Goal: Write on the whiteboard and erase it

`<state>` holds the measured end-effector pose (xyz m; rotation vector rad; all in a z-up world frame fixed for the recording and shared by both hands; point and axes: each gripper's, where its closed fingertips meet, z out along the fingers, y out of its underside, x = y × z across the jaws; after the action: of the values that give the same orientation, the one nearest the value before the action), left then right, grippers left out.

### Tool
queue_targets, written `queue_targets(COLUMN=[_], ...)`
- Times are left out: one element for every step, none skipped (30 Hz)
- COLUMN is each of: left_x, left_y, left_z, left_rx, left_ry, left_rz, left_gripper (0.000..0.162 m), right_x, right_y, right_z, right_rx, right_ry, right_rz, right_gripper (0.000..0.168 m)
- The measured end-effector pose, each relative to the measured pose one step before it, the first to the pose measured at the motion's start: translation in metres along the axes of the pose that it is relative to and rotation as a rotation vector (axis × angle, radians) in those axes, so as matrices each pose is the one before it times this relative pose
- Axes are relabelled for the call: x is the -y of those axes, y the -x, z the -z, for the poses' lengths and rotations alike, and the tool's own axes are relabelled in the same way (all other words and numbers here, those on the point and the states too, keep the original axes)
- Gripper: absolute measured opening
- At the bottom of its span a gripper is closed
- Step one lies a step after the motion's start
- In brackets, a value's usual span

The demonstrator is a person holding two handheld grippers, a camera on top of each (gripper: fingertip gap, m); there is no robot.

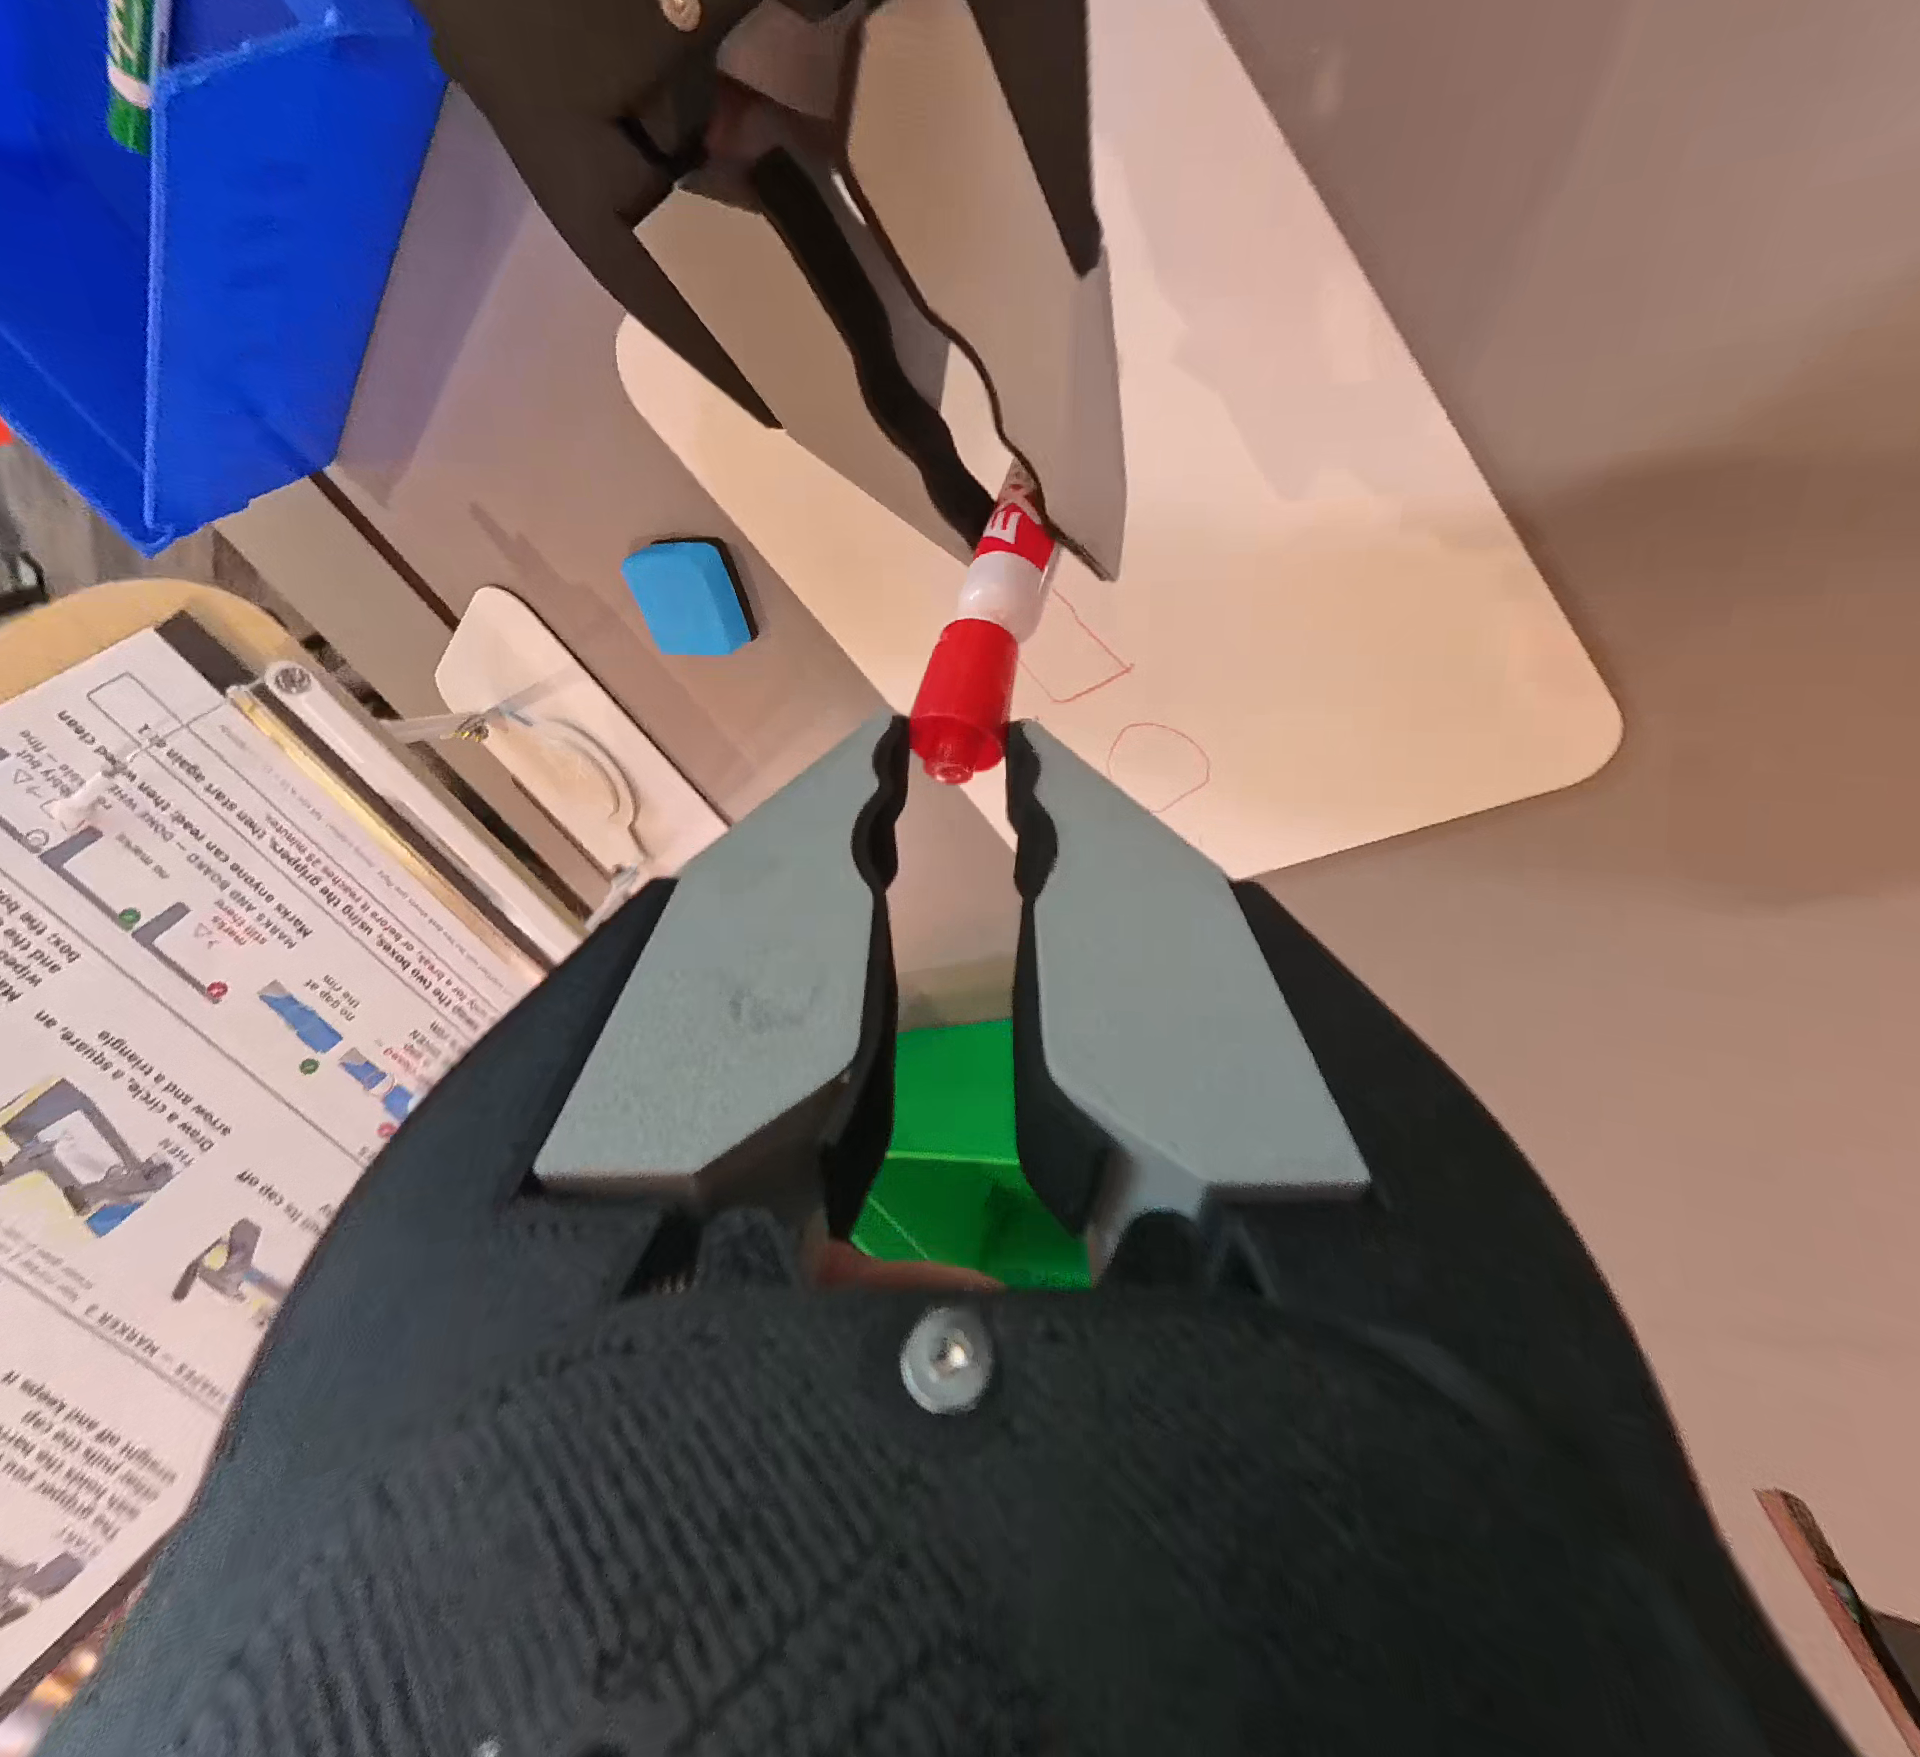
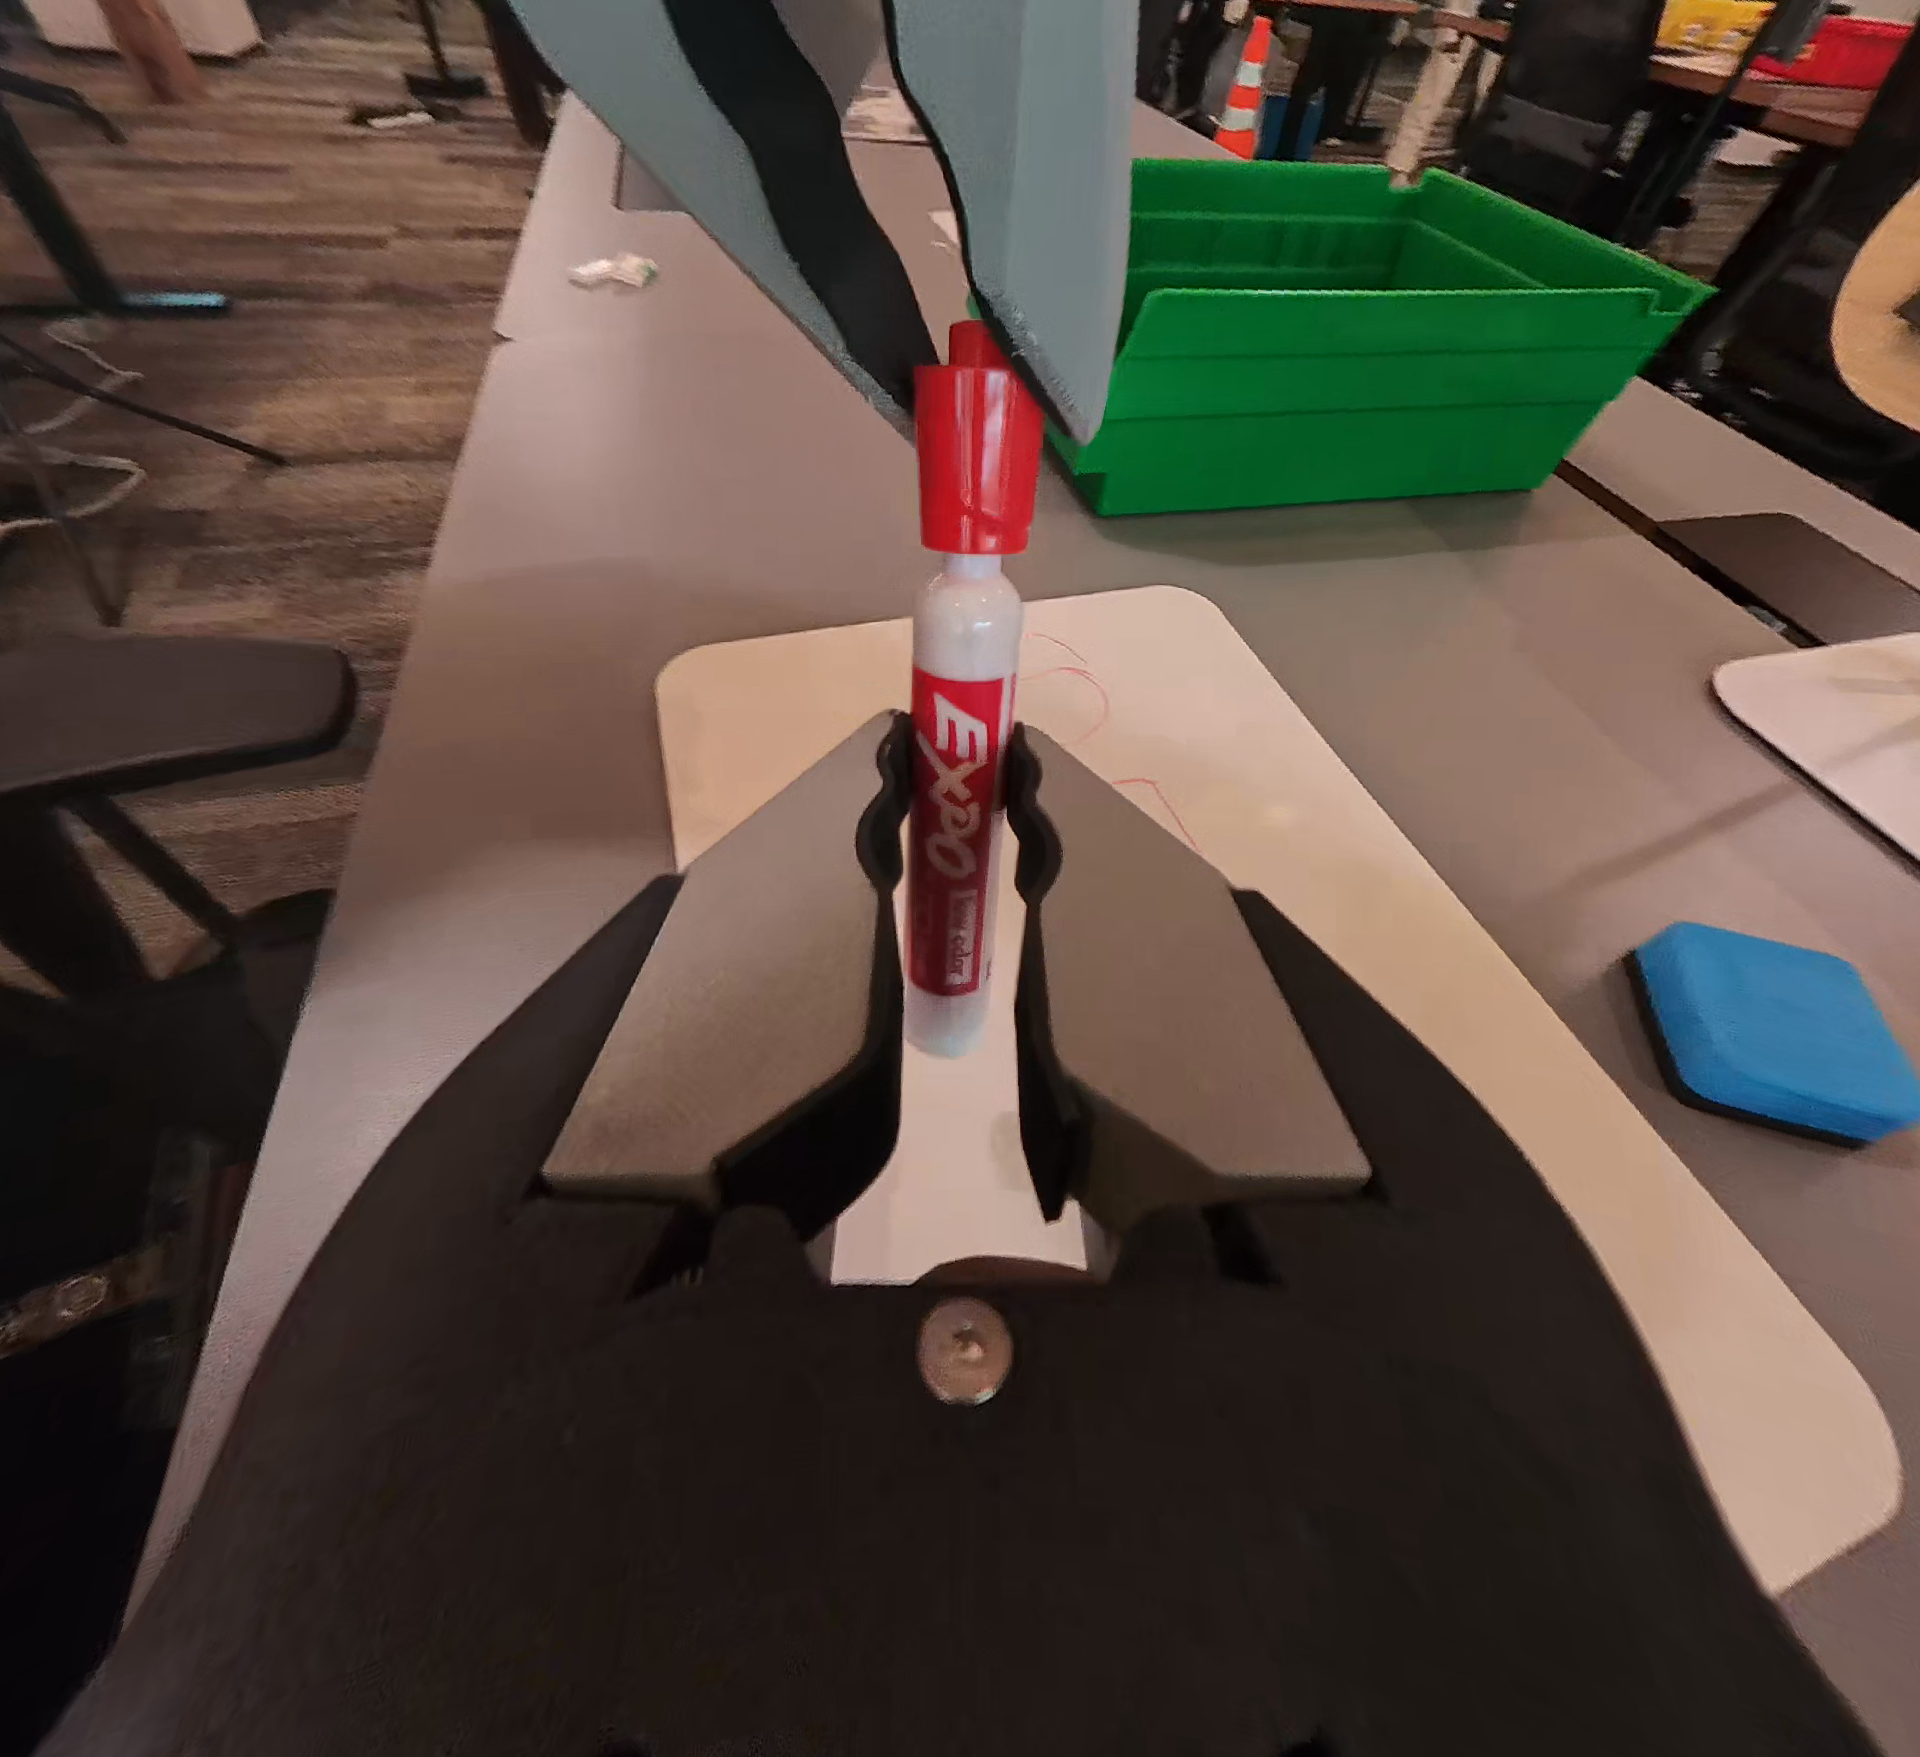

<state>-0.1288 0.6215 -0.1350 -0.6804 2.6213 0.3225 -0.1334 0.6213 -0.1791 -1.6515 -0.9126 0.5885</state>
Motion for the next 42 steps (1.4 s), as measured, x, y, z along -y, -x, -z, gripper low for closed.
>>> queue_targets(left_x=[-0.00021, -0.00094, -0.00131, -0.00128, -0.00104, -0.00072, -0.00036, -0.00005, -0.00013, -0.0002, 0.00009, 0.00102, 0.00106, 0.00005, -0.00038, -0.00049, -0.00135, -0.0011, -0.00014, -0.00048, -0.00147, -0.00282, -0.00464, -0.00589, -0.00487, -0.00224, 0.0003, 0.00103, 0.00082, 0.001, 0.00163, 0.00129, 0.0009, 0.00016, -0.00051, -0.00064, -0.00159, -0.0015, -0.00136, -0.00124, -0.00035, 0.00028], left_y=[0.00181, 0.00024, -0.00118, -0.00198, -0.00224, -0.00298, -0.00249, -0.00225, -0.00204, -0.00142, -0.00115, -0.00086, -0.001, -0.00194, -0.00203, -0.00172, -0.00047, 0.00038, -0.00031, -0.00089, -0.00202, -0.00322, -0.00371, -0.00453, -0.00428, -0.003, -0.00365, -0.00415, -0.00287, -0.00273, -0.00327, -0.00217, -0.00156, -0.00179, -0.00049, -0.00062, -0.00329, -0.00355, -0.00101, -0.00096, -0.00233, -0.00314], left_z=[-0.0014, -0.0014, -0.0021, -0.00283, -0.00314, -0.00266, -0.00198, -0.00128, -0.00144, -0.00183, -0.002, -0.0018, -0.00176, -0.00167, -0.00158, -0.00187, -0.00167, -0.00091, -0.00009, 0.00009, 0.00009, -0.00057, -0.00186, -0.00384, -0.0056, -0.0072, -0.00781, -0.00791, -0.00788, -0.00773, -0.00686, -0.0059, -0.00478, -0.0041, -0.00416, -0.0039, -0.00415, -0.00418, -0.00135, 0.00031, 0.00045, 0.00038], left_rx=[0.0035, -0.0035, -0.0063, -0.0032, -0.002, -0.0096, -0.0108, -0.0131, -0.0175, -0.0157, -0.0156, -0.0131, -0.0121, -0.0162, -0.0146, -0.0103, -0.0008, 0.0033, 0.0013, 0.0013, -0.0009, -0.0028, -0.0007, 0.0003, 0.0033, 0.0127, 0.011, 0.007, 0.0154, 0.0195, 0.0142, 0.0185, 0.0189, 0.0103, 0.0176, 0.016, -0.009, -0.0186, -0.013, -0.0197, -0.0317, -0.0417], left_ry=[0.025, 0.0247, 0.0211, 0.0173, 0.0128, 0.0083, 0.005, 0.0044, 0.0068, 0.0099, 0.0097, 0.0052, 0.0048, 0.0097, 0.0098, 0.0069, 0.003, -0.0069, -0.0159, -0.015, -0.0089, -0.0033, 0.0027, 0.005, -0.0073, -0.0246, -0.0339, -0.0313, -0.025, -0.0259, -0.031, -0.0347, -0.0363, -0.0298, -0.0202, -0.012, 0.0063, 0.022, 0.0266, 0.0272, 0.0198, 0.0125], left_rz=[0.0076, 0.0037, -0.0005, -0.0046, -0.0045, 0.0018, -0.0016, -0.0063, -0.0057, -0.0087, -0.0075, -0.0054, -0.0073, -0.0077, -0.0068, -0.0011, 0.0014, 0.0097, 0.0162, 0.0137, 0.0108, 0.0082, 0.0079, 0.0108, 0.0207, 0.0281, 0.0286, 0.0262, 0.0169, 0.0133, 0.0218, 0.03, 0.0384, 0.0494, 0.0487, 0.0434, 0.0559, 0.0648, 0.0412, 0.0291, 0.0336, 0.0389], left_gripper=[0.017, 0.017, 0.017, 0.017, 0.017, 0.016, 0.016, 0.016, 0.016, 0.016, 0.016, 0.016, 0.016, 0.016, 0.016, 0.016, 0.016, 0.016, 0.016, 0.016, 0.016, 0.016, 0.016, 0.016, 0.016, 0.016, 0.017, 0.017, 0.017, 0.017, 0.017, 0.017, 0.017, 0.017, 0.017, 0.017, 0.017, 0.016, 0.016, 0.016, 0.016, 0.016], right_x=[-0.00098, -0.00139, -0.00263, -0.00313, -0.00301, -0.00273, -0.00158, -0.00169, -0.0018, -0.00182, -0.00219, -0.00241, -0.00217, -0.00153, -0.0016, -0.00111, -0.00057, -0.00025, 0.00009, 0.00054, 0.00083, 0.00147, 0.00316, 0.00546, 0.00377, 0.0012, -0.00211, -0.00382, -0.00282, -0.00345, -0.00486, -0.00056, -0.00231, -0.00427, -0.00138, -0.00128, -0.00457, -0.00252, 0.00237, -0.00015, -0.00013, -0.00139], right_y=[-0.00195, -0.00056, 0.00001, -0.00061, 0.00051, 0.00145, 0.00078, 0.00119, 0.00036, 0.0002, 0.00056, 0.00017, 0.0004, 0.00109, 0.00111, 0.00056, -0.00109, -0.00014, 0.0003, 0.00083, 0.0021, 0.0027, 0.00119, 0.00104, 0.0002, -0.00086, 0.00119, 0.00103, -0.00003, 0.00089, 0.00008, -0.00153, -0.00119, -0.00131, -0.0017, -0.00101, 0.00012, -0.00107, 0.00008, 0.00032, 0.00114, 0.00222], right_z=[-0.00031, -0.00102, -0.00144, -0.00167, -0.00185, -0.00218, -0.00214, -0.00248, -0.0024, -0.00204, -0.00195, -0.00148, -0.00124, -0.00136, -0.00164, -0.00139, -0.00023, -0.00018, -0.00001, 0.00019, 0.00022, 0.00067, 0.0022, 0.0023, 0.0025, 0.00084, -0.00104, -0.00215, -0.00216, -0.00137, -0.00165, -0.00023, -0.00116, -0.00222, -0.00057, -0.00159, -0.00375, -0.00252, -0.00005, -0.00143, -0.00081, 0.00121], right_rx=[-0.0136, -0.0055, -0.0004, -0.0097, -0.0042, 0.0042, -0.0021, 0.0015, -0.0046, -0.0037, 0.0033, 0.0004, -0.0019, -0.0004, 0.002, 0.0052, -0.0022, 0.0042, 0.0027, -0.0008, 0.013, 0.0232, 0.0161, 0.0197, 0.0192, 0.0044, 0.0092, 0.005, 0.0036, 0.0203, 0.0313, 0.0152, 0.0171, 0.0151, -0.0057, -0.0037, 0.0059, -0.0056, -0.0014, 0.003, 0.0042, 0.0], right_ry=[0.0054, 0.0081, 0.0154, 0.0142, 0.0143, 0.0108, 0.004, 0.01, 0.0092, 0.0097, 0.0099, 0.0086, 0.01, 0.0083, 0.0075, 0.0033, 0.0018, -0.0013, 0.0003, -0.0007, -0.0028, -0.009, -0.018, -0.0244, -0.0153, -0.0032, 0.0186, 0.0202, 0.0097, 0.0169, 0.0204, -0.0083, 0.012, 0.0272, 0.0076, 0.0154, 0.0373, 0.0264, -0.0062, 0.0114, 0.0148, 0.011], right_rz=[-0.0012, 0.0007, 0.0016, 0.0065, 0.0075, 0.0023, 0.0029, 0.0066, 0.006, 0.0016, -0.0019, -0.0004, 0.0073, 0.0067, 0.0024, -0.002, -0.0039, -0.0041, 0.0018, 0.0083, 0.0036, -0.0043, -0.0039, -0.0073, -0.0198, -0.0066, 0.0059, 0.0044, -0.0061, -0.0204, -0.0356, -0.0321, -0.0275, -0.0299, -0.013, 0.0056, -0.005, 0.0012, 0.0126, 0.0098, 0.0169, 0.0217], right_gripper=[0.013, 0.013, 0.013, 0.012, 0.012, 0.012, 0.012, 0.012, 0.012, 0.012, 0.012, 0.012, 0.011, 0.011, 0.012, 0.012, 0.012, 0.012, 0.012, 0.012, 0.012, 0.012, 0.013, 0.013, 0.013, 0.014, 0.014, 0.014, 0.014, 0.014, 0.015, 0.014, 0.015, 0.015, 0.015, 0.014, 0.015, 0.015, 0.014, 0.014, 0.014, 0.014])
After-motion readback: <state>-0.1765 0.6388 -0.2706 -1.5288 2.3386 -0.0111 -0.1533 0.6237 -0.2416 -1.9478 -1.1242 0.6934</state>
